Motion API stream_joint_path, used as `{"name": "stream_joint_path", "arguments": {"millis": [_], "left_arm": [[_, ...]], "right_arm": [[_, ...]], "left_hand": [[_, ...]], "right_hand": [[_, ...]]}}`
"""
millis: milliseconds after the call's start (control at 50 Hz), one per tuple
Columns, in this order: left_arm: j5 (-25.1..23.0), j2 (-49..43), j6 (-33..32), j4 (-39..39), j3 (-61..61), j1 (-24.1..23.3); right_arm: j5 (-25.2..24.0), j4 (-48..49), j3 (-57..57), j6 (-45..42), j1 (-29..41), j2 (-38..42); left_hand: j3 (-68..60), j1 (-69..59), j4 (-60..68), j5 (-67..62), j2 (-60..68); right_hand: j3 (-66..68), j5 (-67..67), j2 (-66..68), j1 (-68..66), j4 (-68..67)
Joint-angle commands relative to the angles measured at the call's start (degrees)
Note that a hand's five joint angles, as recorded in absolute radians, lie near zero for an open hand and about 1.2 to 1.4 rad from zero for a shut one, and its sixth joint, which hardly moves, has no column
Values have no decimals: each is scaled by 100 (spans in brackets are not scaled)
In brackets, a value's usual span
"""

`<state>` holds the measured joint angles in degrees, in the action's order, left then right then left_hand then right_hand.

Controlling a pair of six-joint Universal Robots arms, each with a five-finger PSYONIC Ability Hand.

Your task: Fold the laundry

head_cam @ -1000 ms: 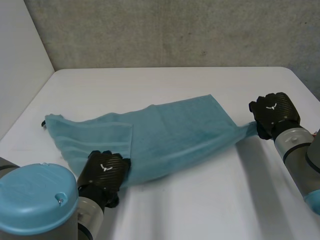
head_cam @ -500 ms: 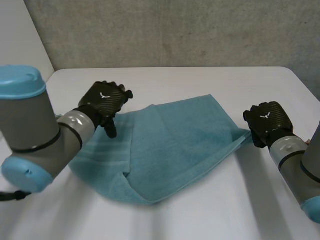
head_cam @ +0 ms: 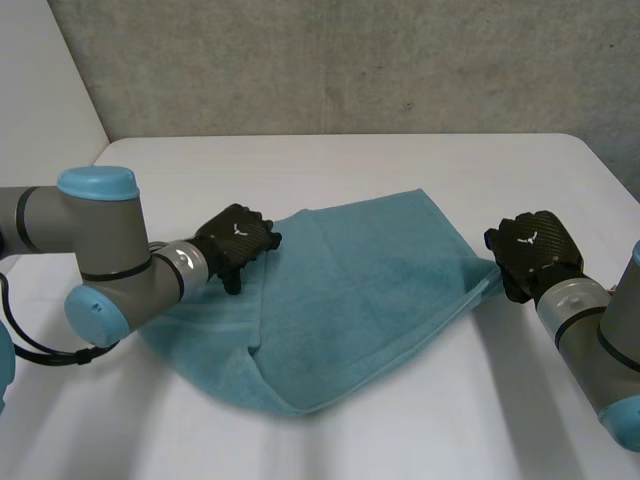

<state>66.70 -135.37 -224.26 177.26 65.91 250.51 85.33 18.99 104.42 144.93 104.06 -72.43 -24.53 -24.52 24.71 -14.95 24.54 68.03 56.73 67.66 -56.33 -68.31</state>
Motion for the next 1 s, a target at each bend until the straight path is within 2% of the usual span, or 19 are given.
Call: {"name": "stream_joint_path", "arguments": {"millis": [20, 360, 500, 580, 680, 720, 760, 1000], "left_arm": [[18, -77, 5, -16, -34, -2], [18, -183, -21, -51, -60, 6], [36, -192, -21, -69, -60, 15], [45, -192, -21, -104, -60, 15], [36, -192, -144, -104, -52, 15], [27, -183, -266, -95, -25, 15], [36, -183, -319, -95, -17, 15], [54, -165, -373, -122, 19, 24]], "right_arm": [[1, 9, -1, 0, -9, 10], [-42, 0, -1, -8, 0, 115], [-42, 0, -9, -8, 0, 115], [-42, 0, -1, -8, 0, 115], [-42, 0, -1, -8, 0, 115], [-51, 0, -1, -8, 9, 115], [-51, 0, -1, -8, 9, 115], [-42, 0, -1, -8, 0, 115]], "left_hand": [[-788, -789, 770, -747, 787], [-1008, -1009, 989, -966, 1006], [-2184, -2185, 2166, -2142, 2182], [-2236, -2237, 2217, -2194, 2234], [-1815, -1816, 1797, -1773, 1814], [-729, -730, 711, -687, 728], [-339, -340, 320, -297, 337], [-503, -504, 485, -461, 502]], "right_hand": [[1197, 1327, 1234, -2367, -1169], [1197, 1327, 1234, -2367, -1169], [1197, 1327, 1234, -2367, -1169], [1197, 1327, 1234, -2367, -1169], [1197, 1327, 1234, -2367, -1169], [1197, 1327, 1234, -2367, -1169], [1197, 1327, 1234, -2367, -1169], [1197, 1327, 1234, -2367, -1169]]}}
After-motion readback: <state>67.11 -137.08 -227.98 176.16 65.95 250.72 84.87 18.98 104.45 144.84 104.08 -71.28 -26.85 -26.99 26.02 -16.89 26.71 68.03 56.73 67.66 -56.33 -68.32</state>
